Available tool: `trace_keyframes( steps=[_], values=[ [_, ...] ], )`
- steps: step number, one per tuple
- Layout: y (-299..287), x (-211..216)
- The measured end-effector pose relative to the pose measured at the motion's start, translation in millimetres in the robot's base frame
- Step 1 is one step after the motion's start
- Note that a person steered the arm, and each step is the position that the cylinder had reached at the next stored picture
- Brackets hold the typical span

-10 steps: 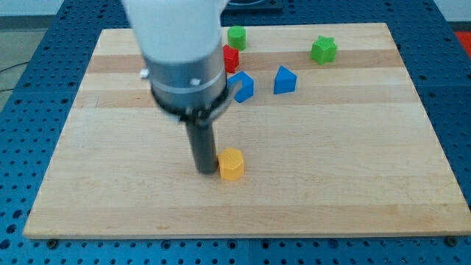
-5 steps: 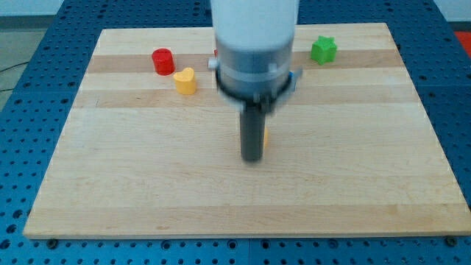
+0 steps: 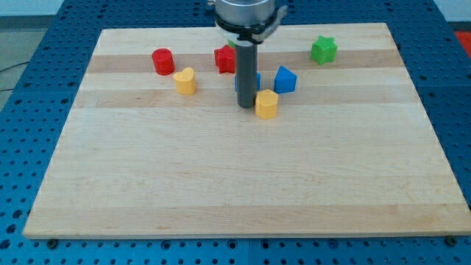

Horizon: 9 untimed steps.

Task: Place the yellow hexagon towards the top right of the blue triangle

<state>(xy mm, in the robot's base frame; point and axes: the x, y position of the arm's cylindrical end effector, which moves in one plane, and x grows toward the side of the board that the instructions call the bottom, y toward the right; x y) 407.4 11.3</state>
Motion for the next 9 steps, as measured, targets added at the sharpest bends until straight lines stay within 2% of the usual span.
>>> trace_keyframes(
  steps=[2,3,4,5,7,8,9],
  values=[
    [65,24],
    [58,45],
    [96,45],
    [129,-12],
    [174,-40],
    [182,-57],
    [141,-76]
  ],
)
